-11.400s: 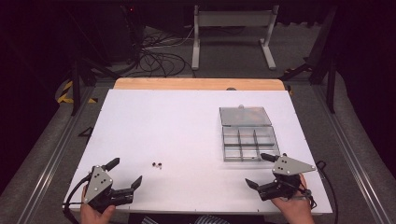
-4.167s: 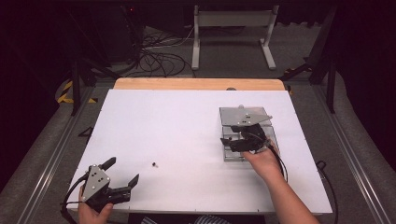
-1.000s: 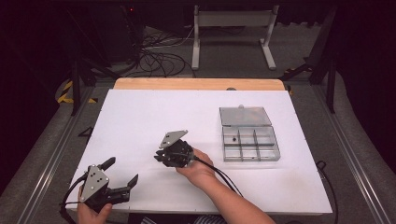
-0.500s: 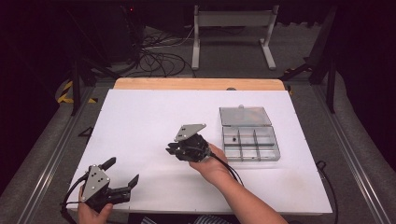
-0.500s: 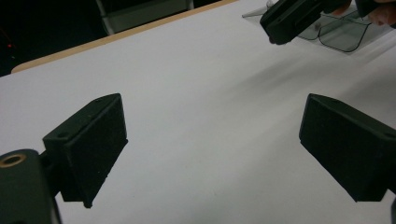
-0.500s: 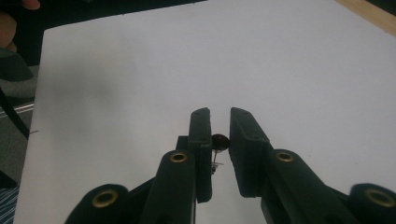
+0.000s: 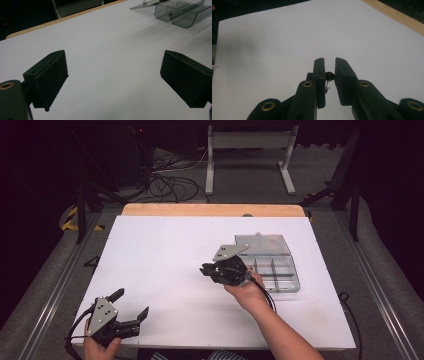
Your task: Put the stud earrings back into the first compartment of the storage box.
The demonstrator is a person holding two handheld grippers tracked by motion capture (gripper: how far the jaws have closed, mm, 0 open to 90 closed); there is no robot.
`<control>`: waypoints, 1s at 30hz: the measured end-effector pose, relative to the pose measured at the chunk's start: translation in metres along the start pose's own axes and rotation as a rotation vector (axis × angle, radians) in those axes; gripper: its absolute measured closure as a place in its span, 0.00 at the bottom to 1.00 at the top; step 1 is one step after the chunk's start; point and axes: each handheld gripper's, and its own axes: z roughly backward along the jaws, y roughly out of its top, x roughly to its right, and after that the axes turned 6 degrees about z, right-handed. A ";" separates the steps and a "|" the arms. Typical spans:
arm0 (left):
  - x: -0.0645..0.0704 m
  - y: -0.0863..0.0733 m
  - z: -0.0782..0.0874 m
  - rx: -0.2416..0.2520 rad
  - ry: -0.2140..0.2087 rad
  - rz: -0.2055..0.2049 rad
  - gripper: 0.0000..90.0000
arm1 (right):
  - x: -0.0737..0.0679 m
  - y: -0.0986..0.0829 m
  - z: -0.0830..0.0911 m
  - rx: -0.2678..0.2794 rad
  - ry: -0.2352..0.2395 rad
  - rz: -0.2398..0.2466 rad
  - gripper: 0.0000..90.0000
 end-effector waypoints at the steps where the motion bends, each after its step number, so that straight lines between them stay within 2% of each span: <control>1: 0.000 0.000 0.000 0.001 0.001 -0.002 0.09 | 0.005 -0.004 0.006 -0.001 -0.016 -0.005 0.88; 13: 0.001 0.000 -0.001 0.001 0.000 0.004 0.09 | 0.036 -0.029 0.035 -0.018 -0.109 -0.057 0.88; 22: 0.001 0.000 -0.001 -0.001 -0.001 0.003 0.09 | 0.054 -0.049 0.049 -0.045 -0.162 -0.102 0.88; 30: 0.001 0.000 -0.001 -0.001 0.000 0.003 0.09 | 0.067 -0.064 0.054 -0.072 -0.198 -0.129 0.88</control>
